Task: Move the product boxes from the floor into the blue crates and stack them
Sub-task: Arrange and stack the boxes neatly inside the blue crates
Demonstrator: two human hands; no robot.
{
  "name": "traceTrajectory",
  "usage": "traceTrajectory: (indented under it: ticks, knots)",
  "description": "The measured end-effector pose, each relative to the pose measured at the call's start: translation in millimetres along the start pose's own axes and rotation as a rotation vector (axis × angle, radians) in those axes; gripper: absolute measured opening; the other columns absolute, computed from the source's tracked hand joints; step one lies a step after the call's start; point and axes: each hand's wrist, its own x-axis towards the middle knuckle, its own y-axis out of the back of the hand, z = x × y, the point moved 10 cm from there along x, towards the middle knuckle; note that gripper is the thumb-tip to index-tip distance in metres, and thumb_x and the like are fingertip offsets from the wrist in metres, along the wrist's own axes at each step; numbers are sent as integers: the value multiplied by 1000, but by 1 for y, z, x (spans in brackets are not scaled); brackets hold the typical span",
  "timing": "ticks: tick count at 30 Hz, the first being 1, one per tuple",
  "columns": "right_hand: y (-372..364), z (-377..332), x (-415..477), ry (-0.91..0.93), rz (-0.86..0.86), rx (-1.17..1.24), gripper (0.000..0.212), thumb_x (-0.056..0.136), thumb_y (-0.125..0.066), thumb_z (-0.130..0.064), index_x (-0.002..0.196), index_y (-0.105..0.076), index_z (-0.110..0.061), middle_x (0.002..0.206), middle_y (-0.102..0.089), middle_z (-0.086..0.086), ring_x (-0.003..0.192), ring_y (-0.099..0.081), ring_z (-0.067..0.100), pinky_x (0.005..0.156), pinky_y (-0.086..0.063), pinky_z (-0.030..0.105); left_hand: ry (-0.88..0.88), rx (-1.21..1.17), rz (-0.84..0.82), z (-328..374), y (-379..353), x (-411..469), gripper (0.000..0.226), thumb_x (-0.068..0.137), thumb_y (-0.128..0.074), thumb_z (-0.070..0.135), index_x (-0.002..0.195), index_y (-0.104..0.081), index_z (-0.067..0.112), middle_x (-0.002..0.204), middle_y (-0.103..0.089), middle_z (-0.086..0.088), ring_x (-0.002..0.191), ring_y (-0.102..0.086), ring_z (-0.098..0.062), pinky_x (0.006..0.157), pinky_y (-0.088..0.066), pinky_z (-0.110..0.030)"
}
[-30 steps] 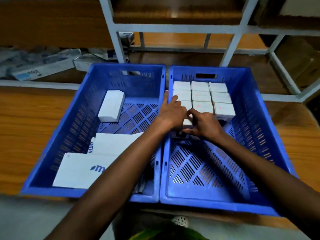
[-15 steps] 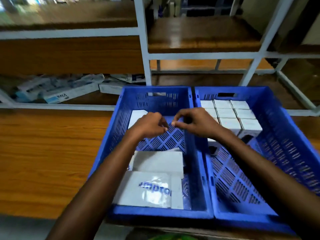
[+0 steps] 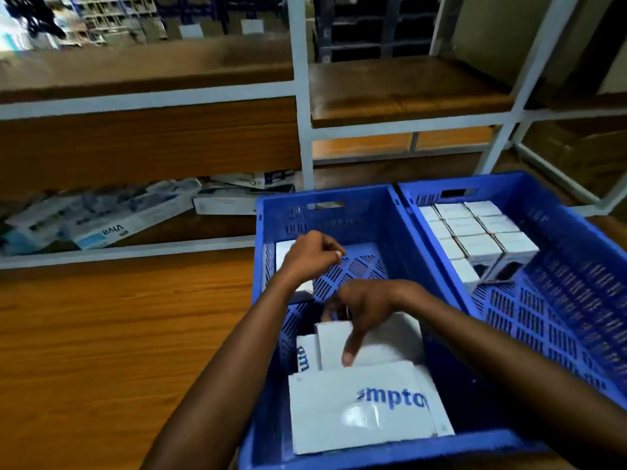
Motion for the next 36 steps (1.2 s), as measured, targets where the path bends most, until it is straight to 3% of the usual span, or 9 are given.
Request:
traceTrajectory:
  ticks: [5, 7, 12, 16, 18, 24, 29, 33, 36]
  knots:
    - [87, 24, -32, -8, 506, 442, 50, 71, -92, -37, 111, -65, -25, 101, -69, -10, 87, -65, 6, 73, -50, 18, 78, -491, 91, 1, 27, 13, 16, 95, -64, 10, 104, -78, 9, 93, -76, -2, 81, -69, -17, 59, -55, -21]
    - [116, 51, -48, 9, 805, 776, 48, 73, -92, -27, 109, -64, -16, 100, -72, -2, 85, -69, 11, 71, -55, 24, 103, -643, 113, 3, 47, 22, 22, 98, -64, 27, 103, -78, 11, 92, -75, -4, 84, -68, -21, 60, -55, -25]
    - [115, 113, -76, 10, 1376, 1368, 41, 86, -82, -27, 111, -53, -11, 102, -73, 11, 85, -72, 19, 61, -56, 32, 104, -789, -220, 12, 38, 42, 66, 87, -55, 74, 121, -71, 20, 105, -73, -7, 95, -68, -25, 75, -56, -45]
    - [100, 130, -70, -6, 1382, 1584, 41, 90, -78, -29, 117, -53, -11, 104, -75, 8, 89, -74, 19, 55, -57, 28, 46, -693, -444, 16, -8, 34, 44, 88, -77, 23, 130, -66, 15, 123, -71, -15, 111, -69, -34, 80, -60, -57]
    - [99, 131, -66, -1, 1382, 1575, 47, 90, -77, -27, 123, -49, -9, 104, -73, 6, 90, -73, 19, 53, -56, 27, 102, -711, -378, 6, -10, 39, 50, 83, -80, 6, 130, -64, 9, 121, -72, -16, 108, -69, -35, 76, -62, -54]
    - [99, 129, -60, -22, 1306, 1481, 67, 91, -78, -25, 140, -33, -23, 103, -70, 9, 67, -70, 25, 54, -59, 33, 92, -1025, 109, -17, 37, 65, 25, 87, -76, 13, 110, -71, 16, 73, -69, 2, 47, -55, -7, 42, -38, -19]
    - [102, 116, -43, -19, 1115, 1310, 48, 92, -73, -39, 127, -47, -22, 120, -70, 12, 84, -75, 27, 63, -60, 42, 265, -1050, 228, -43, 34, 63, 14, 92, -65, 35, 89, -71, 23, 87, -73, -4, 72, -67, -22, 52, -44, -24]
    - [107, 117, -51, 60, 1141, 1355, 54, 91, -70, -42, 135, -45, -24, 117, -70, 11, 80, -73, 32, 61, -59, 42, 258, -1100, 99, -36, 30, 62, 35, 100, -54, 44, 119, -70, 21, 98, -75, -2, 76, -70, -18, 50, -47, -24]
    - [100, 126, -45, 26, 1113, 1425, 42, 98, -67, -33, 133, -44, -32, 120, -68, 11, 85, -74, 33, 72, -62, 47, 31, -1163, 129, -15, 41, 66, 40, 103, -52, 41, 138, -60, 24, 124, -70, -1, 104, -69, -21, 73, -57, -33]
